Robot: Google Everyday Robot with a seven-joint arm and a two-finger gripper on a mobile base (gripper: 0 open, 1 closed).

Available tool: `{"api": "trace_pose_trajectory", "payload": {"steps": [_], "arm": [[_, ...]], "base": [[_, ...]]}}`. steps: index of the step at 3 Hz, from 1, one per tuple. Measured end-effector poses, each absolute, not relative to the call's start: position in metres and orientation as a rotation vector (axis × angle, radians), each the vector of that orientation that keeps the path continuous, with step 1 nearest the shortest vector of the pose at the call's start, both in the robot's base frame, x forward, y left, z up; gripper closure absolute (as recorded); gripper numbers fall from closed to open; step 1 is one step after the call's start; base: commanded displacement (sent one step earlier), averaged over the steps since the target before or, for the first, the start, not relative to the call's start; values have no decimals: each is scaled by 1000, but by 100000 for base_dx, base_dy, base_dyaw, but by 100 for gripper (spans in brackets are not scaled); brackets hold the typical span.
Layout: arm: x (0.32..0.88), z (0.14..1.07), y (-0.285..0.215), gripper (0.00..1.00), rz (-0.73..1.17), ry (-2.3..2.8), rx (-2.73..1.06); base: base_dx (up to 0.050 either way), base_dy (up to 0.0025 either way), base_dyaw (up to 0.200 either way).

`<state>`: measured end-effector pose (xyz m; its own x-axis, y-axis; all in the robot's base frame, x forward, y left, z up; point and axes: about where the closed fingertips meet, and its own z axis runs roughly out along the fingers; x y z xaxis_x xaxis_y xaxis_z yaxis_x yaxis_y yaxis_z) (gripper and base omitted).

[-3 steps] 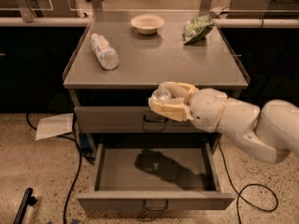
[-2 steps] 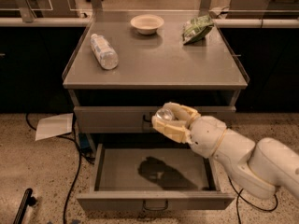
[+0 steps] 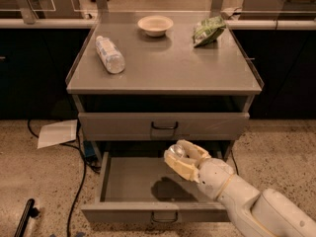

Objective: Place redbull can into middle drawer

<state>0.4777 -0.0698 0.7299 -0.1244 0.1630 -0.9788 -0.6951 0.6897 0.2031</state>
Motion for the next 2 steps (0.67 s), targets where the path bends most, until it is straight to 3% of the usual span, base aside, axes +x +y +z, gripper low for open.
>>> {"api": "trace_pose_trajectory", "payload": {"steps": [2], "arm": [[492,641,-85,100,805,1664,-361]], "base": [[0,0,0]]}}
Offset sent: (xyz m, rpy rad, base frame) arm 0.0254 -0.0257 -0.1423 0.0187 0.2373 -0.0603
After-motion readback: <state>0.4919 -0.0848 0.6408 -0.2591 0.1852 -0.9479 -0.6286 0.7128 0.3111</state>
